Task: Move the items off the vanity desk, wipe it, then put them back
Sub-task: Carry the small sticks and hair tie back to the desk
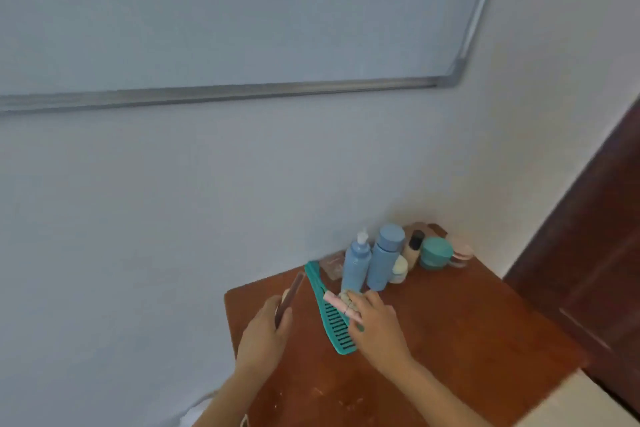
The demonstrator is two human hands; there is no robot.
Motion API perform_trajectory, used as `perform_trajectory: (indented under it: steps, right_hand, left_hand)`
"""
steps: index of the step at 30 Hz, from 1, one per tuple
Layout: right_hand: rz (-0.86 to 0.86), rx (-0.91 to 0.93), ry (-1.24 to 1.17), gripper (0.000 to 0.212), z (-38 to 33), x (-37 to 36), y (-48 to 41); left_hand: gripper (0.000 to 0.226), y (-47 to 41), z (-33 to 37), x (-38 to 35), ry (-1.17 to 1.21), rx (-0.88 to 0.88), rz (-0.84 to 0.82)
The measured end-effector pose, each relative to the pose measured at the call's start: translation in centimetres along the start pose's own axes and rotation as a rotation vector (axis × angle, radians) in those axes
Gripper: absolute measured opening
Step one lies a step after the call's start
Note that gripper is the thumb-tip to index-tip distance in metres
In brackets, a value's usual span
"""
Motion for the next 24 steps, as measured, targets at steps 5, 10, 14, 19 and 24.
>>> perform_trajectory:
  steps: [5,10,14,19,24]
  right_hand:
    - [0.269,-0.356,-0.091,0.048,3.0,0.3,12.1]
    - [0.422,-0.805,-0.210,0.041,4.6,0.5,29.6]
    - [0.574,-1.102,-0.206,0.041,4.4,1.5,43.9]
    - [0.742,-1.336,-0.224,0.041,2.4,-0.4,60.4]
    - [0.809,-1.484,-0.232,0.045,-0.7,-3.8,75.9]
  left_hand:
    - [0.023,3.7,4.7,-4.0,-0.157,-0.369,-0.354]
    - [0.033,12.8,9.2,-10.9,-0.241,-0.698,-0.676]
    - [0.033,23.0,14.0,-16.2,-0.271,-0.949,-0.879]
    - [0.029,37.3,17.8,-20.4,-0.311,-1.186,-1.006]
    - [0.029,51.4,18.5,-23.9,-0.237,-1.244,-1.138]
Point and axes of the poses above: each hand's wrist, its own y-axis away from the middle knuckle, its own x-axis out of the back of the hand, z = x × y, the point moved 6 cm from there along -y, towards the middle knuckle, and after that the axes turned 10 degrees about -z, right-handed, at the moved point
